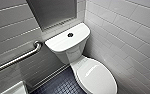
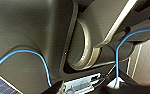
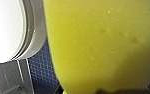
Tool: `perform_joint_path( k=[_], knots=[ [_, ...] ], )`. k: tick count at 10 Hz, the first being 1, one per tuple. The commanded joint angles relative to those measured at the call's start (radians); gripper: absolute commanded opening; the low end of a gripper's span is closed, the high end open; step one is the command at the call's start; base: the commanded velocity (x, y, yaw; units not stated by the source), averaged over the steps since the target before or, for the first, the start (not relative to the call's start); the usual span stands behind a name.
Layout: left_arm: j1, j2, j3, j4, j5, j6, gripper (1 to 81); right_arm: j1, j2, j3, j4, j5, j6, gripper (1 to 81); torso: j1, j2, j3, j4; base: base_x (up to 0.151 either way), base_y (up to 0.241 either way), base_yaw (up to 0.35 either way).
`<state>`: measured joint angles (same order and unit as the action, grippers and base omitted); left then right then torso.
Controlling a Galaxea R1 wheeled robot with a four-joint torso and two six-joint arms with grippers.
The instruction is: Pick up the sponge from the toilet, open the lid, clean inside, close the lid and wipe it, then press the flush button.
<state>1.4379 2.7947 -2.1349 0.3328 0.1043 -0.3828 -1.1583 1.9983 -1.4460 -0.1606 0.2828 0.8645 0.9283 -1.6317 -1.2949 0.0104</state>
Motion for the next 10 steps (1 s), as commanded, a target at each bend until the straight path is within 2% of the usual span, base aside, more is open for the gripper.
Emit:
perform_joint_path(
  k=[1, 2, 5, 10],
  knots=[
    [0.023, -0.007, 0.029, -0.004, 0.080, 0.010, 81.1, 0.070, -0.151, 0.179, -0.102, -0.042, -0.021, 1.0, 0.000, 0.000, 0.000, 0.000, 0.000, 0.000, 0.000],
    [0.022, -0.006, 0.030, -0.004, 0.080, 0.010, 81.1, 0.102, -0.171, 0.217, -0.115, -0.066, -0.021, 1.0, 0.000, 0.000, 0.000, 0.000, 0.000, 0.000, 0.000],
    [0.019, -0.009, 0.038, -0.004, 0.080, 0.010, 81.1, 0.269, -0.178, 0.291, -0.128, -0.211, -0.021, 1.0, 0.000, 0.000, 0.000, 0.000, 0.000, 0.000, 0.000],
    [0.013, -0.007, 0.038, -0.006, 0.080, 0.008, 81.1, 0.498, -0.051, 0.291, -0.125, -0.373, -0.019, 1.0, 0.000, 0.000, 0.000, 0.000, 0.000, 0.000, 0.000]
  ],
)
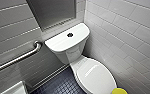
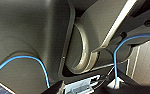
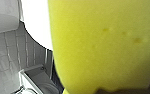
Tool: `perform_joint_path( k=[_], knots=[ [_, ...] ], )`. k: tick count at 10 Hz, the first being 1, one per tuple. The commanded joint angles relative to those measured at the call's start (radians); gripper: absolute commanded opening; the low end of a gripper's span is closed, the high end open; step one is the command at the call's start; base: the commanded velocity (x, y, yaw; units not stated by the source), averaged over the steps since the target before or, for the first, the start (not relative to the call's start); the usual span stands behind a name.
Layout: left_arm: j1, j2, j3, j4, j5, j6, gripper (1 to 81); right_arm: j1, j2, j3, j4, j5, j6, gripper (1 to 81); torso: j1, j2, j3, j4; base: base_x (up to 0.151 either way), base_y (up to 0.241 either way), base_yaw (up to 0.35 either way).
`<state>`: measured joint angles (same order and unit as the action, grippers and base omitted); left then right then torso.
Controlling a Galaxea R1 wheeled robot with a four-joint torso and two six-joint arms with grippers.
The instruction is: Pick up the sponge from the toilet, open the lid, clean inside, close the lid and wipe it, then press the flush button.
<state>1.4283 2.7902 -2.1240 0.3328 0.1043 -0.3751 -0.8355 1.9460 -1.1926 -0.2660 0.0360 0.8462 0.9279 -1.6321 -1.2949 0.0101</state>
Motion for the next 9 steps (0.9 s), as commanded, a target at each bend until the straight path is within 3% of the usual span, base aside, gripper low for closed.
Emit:
perform_joint_path(
  k=[1, 4, 9],
  knots=[
    [0.022, -0.003, 0.027, -0.006, 0.080, 0.001, 81.1, 0.198, 0.062, 0.009, -0.018, -0.159, 0.005, 1.0, 0.000, 0.000, 0.000, 0.000, 0.000, 0.000, 0.000],
    [0.022, -0.006, 0.027, -0.006, 0.080, 0.001, 81.1, 0.242, 0.211, -0.080, -0.021, -0.179, 0.008, 1.0, 0.000, 0.000, 0.000, 0.000, 0.000, 0.000, 0.000],
    [0.022, -0.006, 0.026, -0.008, 0.080, 0.001, 81.1, 0.433, 0.450, -0.232, -0.019, -0.344, 0.059, 1.0, 0.000, 0.000, 0.000, 0.000, 0.000, 0.000, 0.000]
  ],
)
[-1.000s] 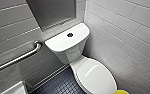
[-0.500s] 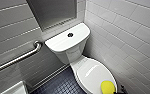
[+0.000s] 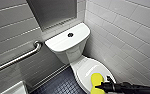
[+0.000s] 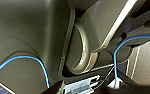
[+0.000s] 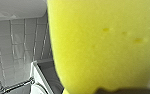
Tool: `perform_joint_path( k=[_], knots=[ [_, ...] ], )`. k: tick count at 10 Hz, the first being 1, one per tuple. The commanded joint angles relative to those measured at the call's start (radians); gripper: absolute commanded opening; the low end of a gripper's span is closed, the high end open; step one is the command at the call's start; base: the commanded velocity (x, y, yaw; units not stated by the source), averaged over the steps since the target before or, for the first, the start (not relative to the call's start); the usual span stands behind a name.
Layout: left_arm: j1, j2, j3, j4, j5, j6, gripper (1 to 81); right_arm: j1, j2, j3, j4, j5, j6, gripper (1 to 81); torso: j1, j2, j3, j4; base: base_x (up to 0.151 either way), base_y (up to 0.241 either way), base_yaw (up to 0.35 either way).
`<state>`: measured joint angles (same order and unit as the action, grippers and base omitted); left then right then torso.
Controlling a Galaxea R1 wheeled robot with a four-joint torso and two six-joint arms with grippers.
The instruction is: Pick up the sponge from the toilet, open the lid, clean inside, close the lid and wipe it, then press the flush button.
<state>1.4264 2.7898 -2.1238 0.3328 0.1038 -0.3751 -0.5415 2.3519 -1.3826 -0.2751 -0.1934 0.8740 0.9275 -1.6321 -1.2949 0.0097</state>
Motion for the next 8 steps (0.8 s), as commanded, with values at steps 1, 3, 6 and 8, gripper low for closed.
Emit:
perform_joint_path(
  k=[1, 3, 6, 8],
  knots=[
    [0.024, -0.007, 0.027, -0.009, 0.080, 0.001, 81.1, 0.163, 0.085, -0.071, -0.013, -0.123, 0.031, 1.0, 0.000, 0.000, 0.000, 0.000, 0.000, 0.000, 0.000],
    [0.023, -0.012, 0.025, -0.011, 0.080, 0.001, 81.1, 0.215, 0.164, -0.131, -0.019, -0.123, 0.029, 1.0, 0.000, 0.000, 0.000, 0.000, 0.000, 0.000, 0.000],
    [0.024, -0.010, 0.025, -0.014, 0.080, -0.001, 81.1, 0.258, 0.278, -0.220, -0.018, -0.121, 0.033, 1.0, 0.000, 0.000, 0.000, 0.000, 0.000, 0.000, 0.000],
    [0.024, -0.012, 0.022, -0.015, 0.082, -0.001, 81.1, 0.277, 0.362, -0.297, -0.018, -0.104, 0.033, 1.0, 0.000, 0.001, 0.000, 0.000, 0.000, 0.000, 0.000]
  ],
)
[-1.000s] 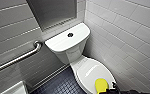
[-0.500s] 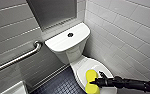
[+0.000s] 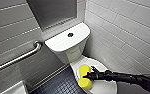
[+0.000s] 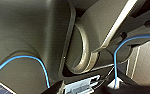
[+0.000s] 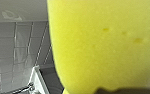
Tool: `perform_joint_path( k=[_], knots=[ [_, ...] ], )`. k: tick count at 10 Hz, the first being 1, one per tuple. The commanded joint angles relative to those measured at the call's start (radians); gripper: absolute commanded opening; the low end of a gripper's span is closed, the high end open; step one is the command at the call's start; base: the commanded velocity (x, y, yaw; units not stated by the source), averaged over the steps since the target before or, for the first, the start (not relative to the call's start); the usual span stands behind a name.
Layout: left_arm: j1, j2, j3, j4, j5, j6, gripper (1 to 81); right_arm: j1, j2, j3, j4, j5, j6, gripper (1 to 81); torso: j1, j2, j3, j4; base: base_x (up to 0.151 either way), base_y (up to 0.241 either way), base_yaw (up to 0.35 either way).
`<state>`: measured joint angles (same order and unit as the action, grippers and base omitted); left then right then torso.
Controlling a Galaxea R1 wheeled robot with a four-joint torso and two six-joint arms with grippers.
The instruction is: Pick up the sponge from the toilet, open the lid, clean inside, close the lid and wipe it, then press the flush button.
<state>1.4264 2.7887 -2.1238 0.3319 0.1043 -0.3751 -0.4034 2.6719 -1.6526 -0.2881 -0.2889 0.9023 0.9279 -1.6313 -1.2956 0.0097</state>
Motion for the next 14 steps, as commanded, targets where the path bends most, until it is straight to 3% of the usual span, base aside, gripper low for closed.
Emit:
perform_joint_path(
  k=[1, 4, 6, 9, 14],
  knots=[
    [0.024, -0.010, 0.022, -0.014, 0.081, -0.001, 81.1, 0.137, 0.077, -0.060, -0.006, 0.011, 0.004, 1.0, 0.000, 0.000, 0.000, 0.000, 0.000, 0.000, 0.000],
    [0.023, -0.012, 0.019, -0.016, 0.081, -0.004, 81.1, 0.110, 0.183, -0.213, -0.011, 0.131, 0.001, 1.0, 0.000, 0.000, 0.000, 0.000, 0.000, 0.000, 0.000],
    [0.024, -0.014, 0.018, -0.016, 0.080, -0.007, 81.1, 0.082, 0.257, -0.327, -0.017, 0.146, -0.003, 1.0, 0.001, 0.000, 0.000, 0.000, 0.000, 0.000, 0.000],
    [0.023, -0.017, 0.019, -0.016, 0.081, -0.008, 81.1, 0.002, 0.277, -0.433, -0.017, 0.174, -0.005, 1.0, 0.001, 0.000, 0.000, 0.000, 0.000, 0.000, 0.000],
    [0.024, -0.014, 0.021, -0.013, 0.080, -0.007, 81.1, -0.096, 0.052, -0.183, -0.019, 0.177, 0.003, 1.0, 0.001, 0.000, 0.000, 0.000, 0.000, 0.000, 0.000]
  ],
)
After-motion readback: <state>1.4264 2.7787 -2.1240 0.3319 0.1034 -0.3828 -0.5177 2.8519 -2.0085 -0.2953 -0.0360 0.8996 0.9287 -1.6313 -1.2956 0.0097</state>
